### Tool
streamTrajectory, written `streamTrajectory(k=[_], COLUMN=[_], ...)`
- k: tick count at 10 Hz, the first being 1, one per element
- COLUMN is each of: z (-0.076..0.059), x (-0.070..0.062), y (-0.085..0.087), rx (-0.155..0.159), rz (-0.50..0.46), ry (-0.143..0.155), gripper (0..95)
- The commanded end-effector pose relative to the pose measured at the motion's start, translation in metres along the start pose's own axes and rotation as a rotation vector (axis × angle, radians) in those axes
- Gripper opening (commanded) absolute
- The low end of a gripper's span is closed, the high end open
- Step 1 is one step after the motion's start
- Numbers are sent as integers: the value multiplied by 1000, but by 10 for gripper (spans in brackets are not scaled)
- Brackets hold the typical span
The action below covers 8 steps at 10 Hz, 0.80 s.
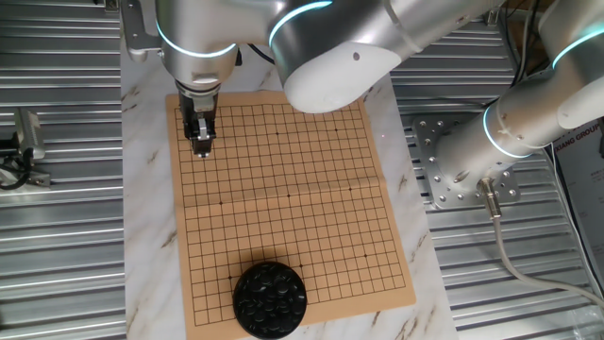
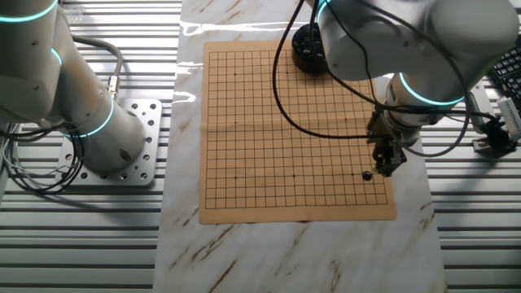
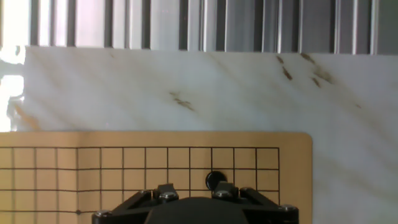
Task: Play the first move as black on the 3-4 point in the upper right corner of the Go board
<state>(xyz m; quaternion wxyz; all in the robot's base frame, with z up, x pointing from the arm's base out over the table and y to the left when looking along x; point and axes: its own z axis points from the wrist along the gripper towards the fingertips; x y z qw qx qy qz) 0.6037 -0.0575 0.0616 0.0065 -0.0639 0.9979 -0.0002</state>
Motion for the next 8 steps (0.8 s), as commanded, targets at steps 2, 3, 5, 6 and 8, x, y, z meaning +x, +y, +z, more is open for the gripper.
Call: streamTrajectory(k=[2,3,5,6,8], z=[0,0,0,0,0], x=[0,0,0,0,0], y=[0,0,0,0,0], rx=[-7,-9,-12,-14,-16], rz=[-11,-13,-13,-13,-13], ry=[-1,-2,-3,-4,-5], gripper=[570,570,570,380,380])
